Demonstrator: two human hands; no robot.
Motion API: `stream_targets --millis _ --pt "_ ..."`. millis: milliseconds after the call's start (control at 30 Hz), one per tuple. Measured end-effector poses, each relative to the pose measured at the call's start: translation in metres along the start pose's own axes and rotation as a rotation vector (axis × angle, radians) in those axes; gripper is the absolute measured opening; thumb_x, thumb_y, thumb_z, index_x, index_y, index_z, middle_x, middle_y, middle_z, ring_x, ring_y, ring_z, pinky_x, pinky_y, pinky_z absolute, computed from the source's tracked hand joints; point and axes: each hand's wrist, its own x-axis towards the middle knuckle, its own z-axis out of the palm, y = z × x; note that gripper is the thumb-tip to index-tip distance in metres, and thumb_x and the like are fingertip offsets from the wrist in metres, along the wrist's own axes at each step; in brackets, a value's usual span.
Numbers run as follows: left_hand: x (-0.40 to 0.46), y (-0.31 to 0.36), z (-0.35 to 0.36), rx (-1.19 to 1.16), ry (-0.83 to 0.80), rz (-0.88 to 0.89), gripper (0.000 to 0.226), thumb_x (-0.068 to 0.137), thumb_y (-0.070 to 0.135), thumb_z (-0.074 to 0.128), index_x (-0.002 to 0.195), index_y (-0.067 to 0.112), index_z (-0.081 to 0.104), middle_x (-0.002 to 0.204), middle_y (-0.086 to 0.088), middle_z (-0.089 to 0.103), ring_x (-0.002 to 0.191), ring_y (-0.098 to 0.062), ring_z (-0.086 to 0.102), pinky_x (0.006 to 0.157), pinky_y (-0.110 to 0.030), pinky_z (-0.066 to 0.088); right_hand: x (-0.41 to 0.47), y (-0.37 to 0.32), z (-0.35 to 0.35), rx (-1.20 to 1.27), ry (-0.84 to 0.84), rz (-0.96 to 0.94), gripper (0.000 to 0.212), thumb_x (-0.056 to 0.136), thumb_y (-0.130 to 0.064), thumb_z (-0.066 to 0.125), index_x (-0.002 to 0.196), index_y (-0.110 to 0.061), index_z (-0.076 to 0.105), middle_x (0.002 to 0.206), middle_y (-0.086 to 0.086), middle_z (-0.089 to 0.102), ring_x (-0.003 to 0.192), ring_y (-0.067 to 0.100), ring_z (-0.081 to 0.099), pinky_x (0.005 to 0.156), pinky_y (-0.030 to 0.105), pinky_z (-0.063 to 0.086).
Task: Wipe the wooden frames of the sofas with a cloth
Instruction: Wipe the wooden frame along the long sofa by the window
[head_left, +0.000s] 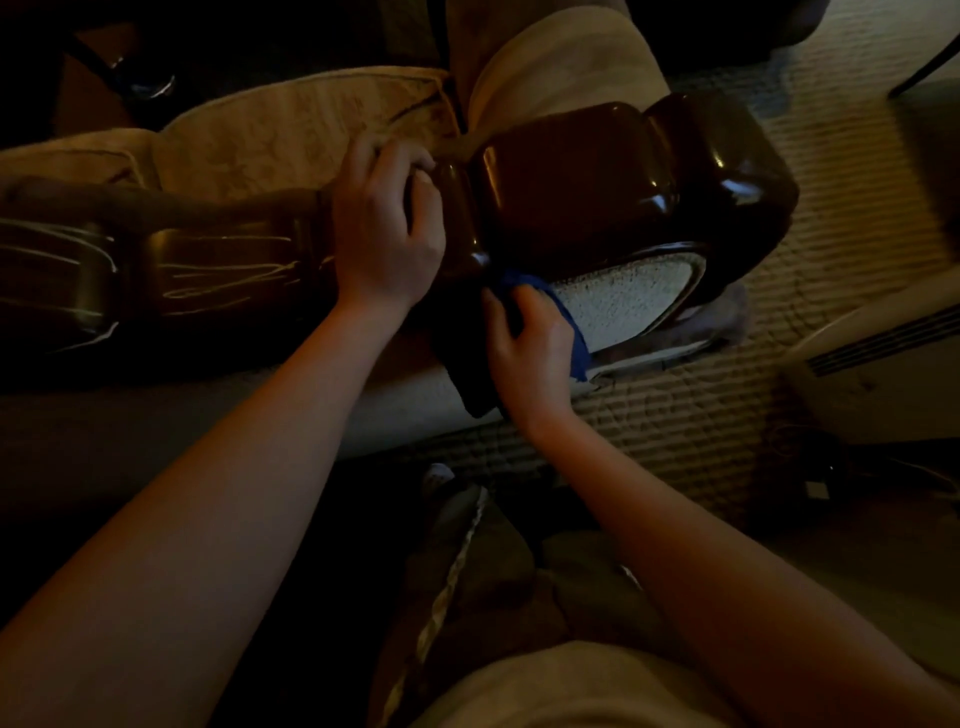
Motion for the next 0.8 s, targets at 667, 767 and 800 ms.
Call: stream_targets --millis 667,767,800 --pt "0.0 -0.002 -0.001 0.007 0.034 -0.015 0.027 0.083 0.016 0.042 0.088 0.001 0.063 0.094 -0.018 0.059 0.084 0.003 0.039 0.073 -0.001 0.028 0.029 0.01 -0.051 0.391 0.264 0.622 0.023 0.092 -0.024 0.056 0.071 -0.018 0.059 0.068 0.001 0.058 0.067 0.015 0.054 0.063 0.033 0.045" --pt "0.001 -0.002 0.002 0.017 0.002 -0.004 0.026 0.083 0.017 0.042 0.088 0.002 0.063 0.092 -0.017 0.06 0.083 0.001 0.039 0.071 -0.002 0.027 0.045 0.017 -0.067 0.403 0.396 0.604 0.027 0.092 -0.025 0.056 0.067 -0.018 0.053 0.067 -0.001 0.057 0.069 0.013 0.057 0.067 0.031 0.049" --pt "0.002 -0.002 0.002 0.013 0.002 -0.009 0.026 0.083 0.018 0.041 0.087 0.002 0.063 0.092 -0.017 0.059 0.083 0.001 0.04 0.07 -0.002 0.027 0.045 0.015 -0.063 0.382 0.417 0.596 0.028 0.093 -0.024 0.055 0.065 -0.018 0.052 0.066 -0.001 0.056 0.067 0.012 0.056 0.066 0.03 0.049"
